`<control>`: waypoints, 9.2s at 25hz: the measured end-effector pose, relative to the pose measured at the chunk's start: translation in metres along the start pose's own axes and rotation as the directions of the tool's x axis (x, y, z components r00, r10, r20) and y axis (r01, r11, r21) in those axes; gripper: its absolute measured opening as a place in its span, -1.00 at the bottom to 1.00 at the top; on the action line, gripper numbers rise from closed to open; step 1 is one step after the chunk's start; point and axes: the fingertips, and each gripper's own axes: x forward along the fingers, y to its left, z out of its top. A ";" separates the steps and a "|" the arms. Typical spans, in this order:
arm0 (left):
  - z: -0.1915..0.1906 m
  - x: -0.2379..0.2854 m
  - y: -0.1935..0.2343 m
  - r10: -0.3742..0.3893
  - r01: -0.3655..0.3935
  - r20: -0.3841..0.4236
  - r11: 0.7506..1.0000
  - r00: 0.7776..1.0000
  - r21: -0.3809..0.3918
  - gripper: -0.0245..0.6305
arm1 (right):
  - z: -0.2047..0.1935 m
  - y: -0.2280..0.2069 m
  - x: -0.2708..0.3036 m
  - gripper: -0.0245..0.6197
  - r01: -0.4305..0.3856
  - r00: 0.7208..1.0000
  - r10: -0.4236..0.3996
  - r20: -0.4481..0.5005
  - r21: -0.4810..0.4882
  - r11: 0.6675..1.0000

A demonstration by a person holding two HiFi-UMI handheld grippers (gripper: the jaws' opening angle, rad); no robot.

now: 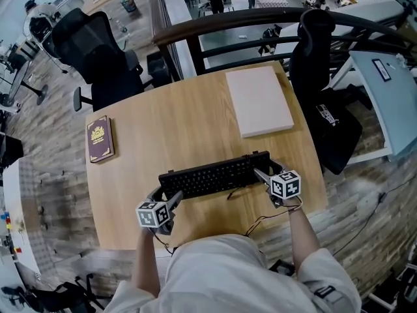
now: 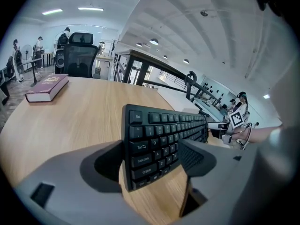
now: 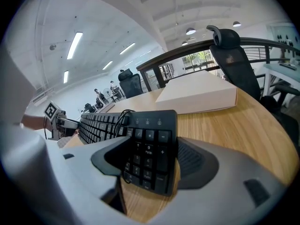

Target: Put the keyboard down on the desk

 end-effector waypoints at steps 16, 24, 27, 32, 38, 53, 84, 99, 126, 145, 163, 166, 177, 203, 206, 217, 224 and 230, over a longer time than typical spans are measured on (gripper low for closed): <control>-0.011 0.031 0.014 -0.012 0.011 -0.040 0.999 0.999 -0.047 0.20 | -0.007 -0.010 0.008 0.00 0.054 0.998 -0.053 -0.030 0.014 0.998; -0.006 0.037 0.017 -0.006 0.004 -0.041 0.999 0.999 -0.041 0.20 | -0.006 -0.012 0.007 0.00 0.068 0.997 -0.067 -0.038 0.021 0.997; -0.008 0.039 0.020 0.004 -0.006 -0.040 0.999 0.999 -0.053 0.20 | -0.007 -0.011 0.007 0.00 0.072 0.997 -0.071 -0.038 0.020 0.997; -0.013 0.045 0.024 0.029 -0.031 -0.037 0.997 0.999 -0.066 0.20 | -0.008 -0.012 0.010 0.01 0.083 0.996 -0.082 -0.040 0.022 0.996; -0.018 0.047 0.023 0.023 -0.027 -0.061 0.997 0.998 -0.068 0.20 | -0.016 -0.014 0.009 0.01 0.095 0.994 -0.093 -0.050 0.042 0.995; -0.026 0.050 0.028 0.045 -0.051 -0.075 0.995 0.996 -0.088 0.20 | -0.015 -0.012 0.012 0.02 0.110 0.992 -0.108 -0.063 0.036 0.993; -0.045 0.057 0.035 0.075 -0.090 -0.110 0.986 0.991 -0.140 0.20 | -0.024 -0.011 0.016 0.08 0.146 0.986 -0.141 -0.089 0.058 0.988; -0.034 0.033 0.045 0.159 -0.164 -0.055 0.980 0.986 -0.115 0.19 | -0.009 -0.014 -0.003 0.07 0.186 0.982 -0.186 -0.039 0.003 0.983; -0.088 0.018 -0.020 0.175 -0.172 -0.084 0.984 0.981 0.037 -0.89 | -0.046 0.081 -0.009 -0.91 0.138 0.990 -0.134 0.040 -0.111 0.984; -0.127 -0.027 -0.055 -0.092 0.091 -0.042 0.996 0.995 -0.023 -0.89 | -0.122 0.242 0.000 -0.91 0.016 0.994 -0.036 -0.107 -0.178 0.984; -0.048 -0.077 -0.087 -0.210 0.189 0.121 0.967 0.970 0.171 -0.89 | -0.060 0.261 -0.055 -0.91 0.128 0.983 -0.113 0.146 -0.101 0.987; -0.048 -0.070 -0.074 -0.125 0.114 0.115 0.988 0.985 0.100 -0.89 | -0.060 0.256 -0.046 -0.91 0.169 0.984 -0.156 0.090 -0.164 0.972; 0.037 -0.106 -0.122 -0.061 0.013 0.388 0.992 0.920 0.126 -0.89 | 0.052 0.248 -0.097 -0.91 0.212 0.924 -0.119 0.364 -0.229 0.950; 0.168 -0.212 -0.207 -0.094 -0.129 0.718 0.960 0.689 0.249 -0.89 | 0.205 0.270 -0.224 -0.91 0.338 0.702 -0.021 0.712 -0.306 0.890; 0.170 -0.215 -0.204 -0.082 -0.140 0.724 0.960 0.684 0.241 -0.89 | 0.205 0.272 -0.223 -0.91 0.335 0.701 -0.017 0.713 -0.309 0.890; 0.171 -0.217 -0.204 -0.085 -0.146 0.724 0.957 0.685 0.251 -0.89 | 0.208 0.278 -0.227 -0.91 0.330 0.690 0.004 0.723 -0.320 0.888; 0.169 -0.215 -0.205 -0.080 -0.154 0.714 0.954 0.695 0.258 -0.89 | 0.203 0.274 -0.226 -0.91 0.307 0.714 0.002 0.700 -0.316 0.898; 0.163 -0.213 -0.206 -0.084 -0.142 0.708 0.957 0.701 0.254 -0.89 | 0.200 0.273 -0.231 -0.91 0.328 0.713 -0.009 0.701 -0.323 0.888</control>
